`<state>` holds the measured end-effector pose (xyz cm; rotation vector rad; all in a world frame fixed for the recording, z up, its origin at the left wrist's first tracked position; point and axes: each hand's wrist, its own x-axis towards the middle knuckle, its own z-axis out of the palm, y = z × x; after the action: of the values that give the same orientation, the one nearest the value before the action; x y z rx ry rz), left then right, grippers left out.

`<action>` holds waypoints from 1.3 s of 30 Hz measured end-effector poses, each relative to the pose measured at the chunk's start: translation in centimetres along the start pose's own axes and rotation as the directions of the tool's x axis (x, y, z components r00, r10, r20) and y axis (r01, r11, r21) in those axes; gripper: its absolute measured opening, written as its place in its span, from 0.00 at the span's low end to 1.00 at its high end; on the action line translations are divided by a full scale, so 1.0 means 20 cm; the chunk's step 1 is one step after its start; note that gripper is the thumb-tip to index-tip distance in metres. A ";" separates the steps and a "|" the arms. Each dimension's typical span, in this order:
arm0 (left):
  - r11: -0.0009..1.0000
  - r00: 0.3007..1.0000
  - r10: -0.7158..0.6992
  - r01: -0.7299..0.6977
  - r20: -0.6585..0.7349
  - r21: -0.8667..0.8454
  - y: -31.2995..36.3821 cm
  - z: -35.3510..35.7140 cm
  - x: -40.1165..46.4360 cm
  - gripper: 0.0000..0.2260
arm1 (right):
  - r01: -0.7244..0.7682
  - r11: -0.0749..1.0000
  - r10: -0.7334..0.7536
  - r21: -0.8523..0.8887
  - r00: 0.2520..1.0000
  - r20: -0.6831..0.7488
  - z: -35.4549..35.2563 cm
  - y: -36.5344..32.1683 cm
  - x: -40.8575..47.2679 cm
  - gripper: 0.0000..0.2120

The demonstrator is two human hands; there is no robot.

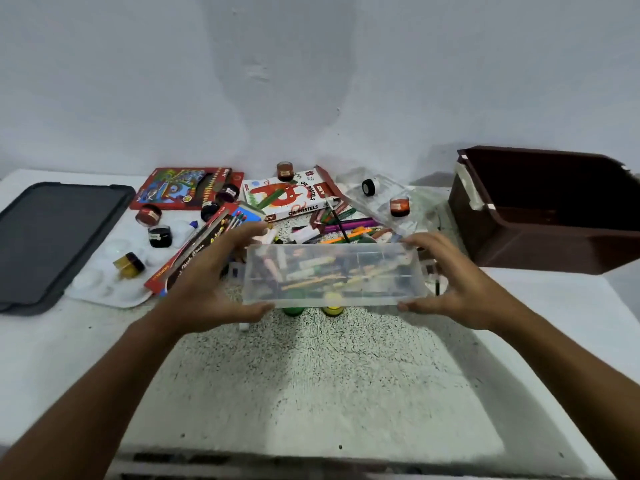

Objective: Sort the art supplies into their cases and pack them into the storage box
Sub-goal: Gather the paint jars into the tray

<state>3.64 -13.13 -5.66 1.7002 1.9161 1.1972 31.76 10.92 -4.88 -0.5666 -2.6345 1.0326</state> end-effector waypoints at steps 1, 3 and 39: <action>0.998 0.999 -0.027 0.026 -0.024 -0.054 -0.01 0.02 -0.05 0.42 | -0.001 0.999 0.001 0.042 1.000 -0.002 0.03 0.01 -0.05 0.39; 0.988 0.996 -0.080 0.074 -0.034 -0.139 -0.04 0.08 -0.15 0.43 | -0.030 0.993 0.029 0.113 1.000 0.011 0.09 0.04 -0.15 0.39; 0.981 0.982 -0.187 0.186 -0.010 -0.061 -0.04 0.22 -0.45 0.40 | -0.108 0.990 0.088 -0.095 0.976 -0.197 0.06 0.13 -0.09 0.18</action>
<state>8.45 -19.75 -11.60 1.4490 1.9779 1.1874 33.58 11.03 -7.73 -0.7861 -2.5224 0.8221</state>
